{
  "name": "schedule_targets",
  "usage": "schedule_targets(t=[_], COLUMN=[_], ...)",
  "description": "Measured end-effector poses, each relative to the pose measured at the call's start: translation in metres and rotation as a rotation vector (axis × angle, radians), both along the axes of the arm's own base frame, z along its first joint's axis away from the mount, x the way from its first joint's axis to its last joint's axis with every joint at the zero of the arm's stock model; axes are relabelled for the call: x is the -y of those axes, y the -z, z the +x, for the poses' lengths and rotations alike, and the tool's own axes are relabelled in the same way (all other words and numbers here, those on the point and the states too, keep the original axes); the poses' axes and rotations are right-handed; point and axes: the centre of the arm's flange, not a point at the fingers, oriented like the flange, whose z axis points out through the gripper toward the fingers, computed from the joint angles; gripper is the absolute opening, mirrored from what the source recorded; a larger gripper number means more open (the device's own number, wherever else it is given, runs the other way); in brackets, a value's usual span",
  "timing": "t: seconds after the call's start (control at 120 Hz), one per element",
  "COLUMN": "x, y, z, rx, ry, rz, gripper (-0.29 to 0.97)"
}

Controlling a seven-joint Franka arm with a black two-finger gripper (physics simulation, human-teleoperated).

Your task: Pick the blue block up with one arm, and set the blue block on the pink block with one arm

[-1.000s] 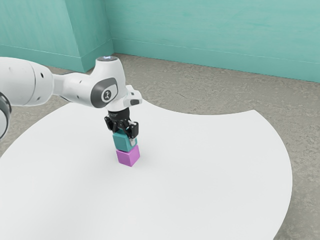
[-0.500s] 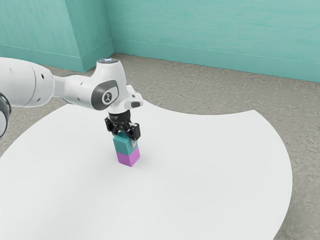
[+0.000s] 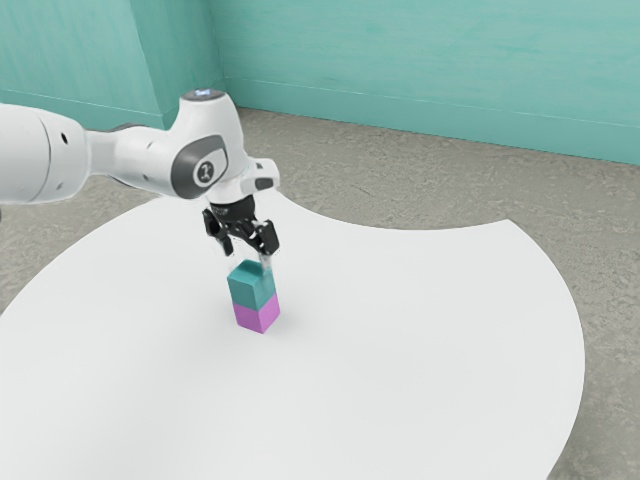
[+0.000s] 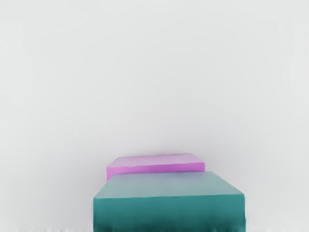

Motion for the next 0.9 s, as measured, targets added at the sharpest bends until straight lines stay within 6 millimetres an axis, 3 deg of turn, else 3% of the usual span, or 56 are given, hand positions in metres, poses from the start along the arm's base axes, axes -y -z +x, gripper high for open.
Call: schedule_targets(t=[0.142,0.308,0.575,0.675,0.9], x=[0.002,0.006,0.007,0.004,-0.001], y=[-0.062,-0.093,-0.154,-0.190,-0.202], z=[-0.021,-0.056,-0.066,-0.075,-0.089], rx=[0.046,0.043,0.051,0.063,0.000], ry=[0.005,0.011,0.002,-0.007,-0.037], rz=[0.023,0.041,0.045,0.054,0.065], gripper=[0.67,0.68,0.68,0.68,0.68])
